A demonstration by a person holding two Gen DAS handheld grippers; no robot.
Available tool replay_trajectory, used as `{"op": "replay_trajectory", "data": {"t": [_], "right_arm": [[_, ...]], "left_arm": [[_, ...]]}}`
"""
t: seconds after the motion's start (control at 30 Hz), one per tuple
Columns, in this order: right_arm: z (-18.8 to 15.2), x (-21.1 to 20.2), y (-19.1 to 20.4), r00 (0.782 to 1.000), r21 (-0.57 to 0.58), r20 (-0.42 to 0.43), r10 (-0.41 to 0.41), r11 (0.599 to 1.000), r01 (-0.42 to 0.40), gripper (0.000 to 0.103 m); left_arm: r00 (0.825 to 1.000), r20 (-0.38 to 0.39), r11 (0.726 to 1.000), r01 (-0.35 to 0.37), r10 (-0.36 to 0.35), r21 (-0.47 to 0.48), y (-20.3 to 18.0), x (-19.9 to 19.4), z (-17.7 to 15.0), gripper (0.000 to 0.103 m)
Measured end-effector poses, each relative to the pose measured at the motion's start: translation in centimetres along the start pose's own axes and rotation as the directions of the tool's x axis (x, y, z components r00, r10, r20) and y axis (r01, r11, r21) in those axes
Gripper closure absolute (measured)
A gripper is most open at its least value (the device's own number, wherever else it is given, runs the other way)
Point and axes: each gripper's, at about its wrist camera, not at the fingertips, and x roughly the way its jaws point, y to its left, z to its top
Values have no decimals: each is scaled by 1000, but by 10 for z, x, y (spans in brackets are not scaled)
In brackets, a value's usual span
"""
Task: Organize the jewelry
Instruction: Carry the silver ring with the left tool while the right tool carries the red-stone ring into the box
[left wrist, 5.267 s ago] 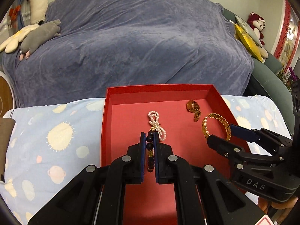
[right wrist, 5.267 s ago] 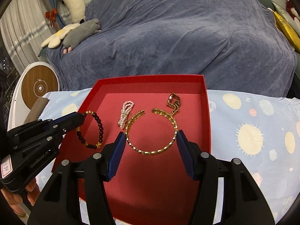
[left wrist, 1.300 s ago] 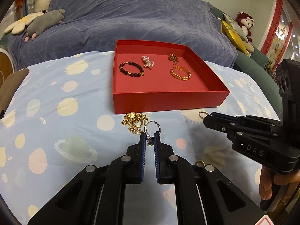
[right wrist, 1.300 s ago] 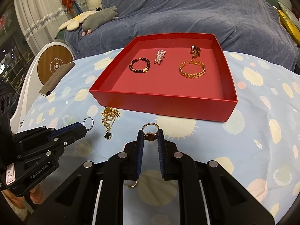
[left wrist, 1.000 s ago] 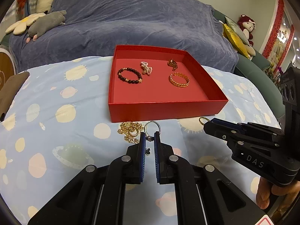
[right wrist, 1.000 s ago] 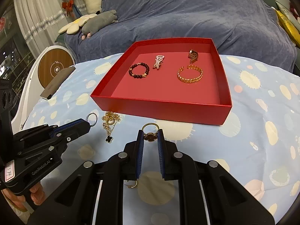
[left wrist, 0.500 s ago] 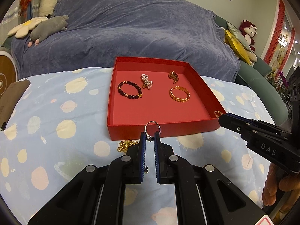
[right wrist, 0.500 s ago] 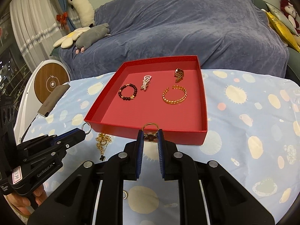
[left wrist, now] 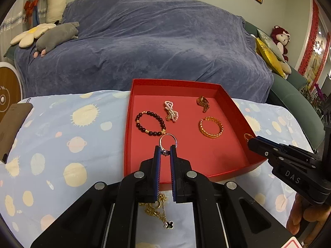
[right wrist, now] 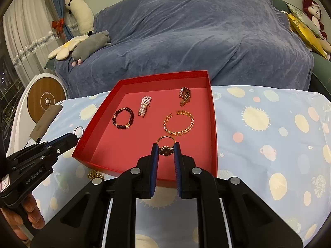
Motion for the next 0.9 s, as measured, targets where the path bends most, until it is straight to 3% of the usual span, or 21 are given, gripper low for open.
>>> {"op": "replay_trajectory", "data": {"t": [0.6, 0.83, 0.9], "right_arm": [[-3, 43, -6, 998, 13, -61, -22, 1000, 23, 87], [2, 31, -9, 999, 26, -21, -30, 999, 31, 84], [4, 25, -8, 1000, 33, -1, -26, 999, 26, 76]], "left_arm": [[996, -81, 999, -39, 38, -6, 19, 57, 6, 96], [996, -80, 998, -34, 31, -47, 27, 54, 7, 84], [997, -67, 998, -41, 38, -50, 27, 47, 8, 72]]}}
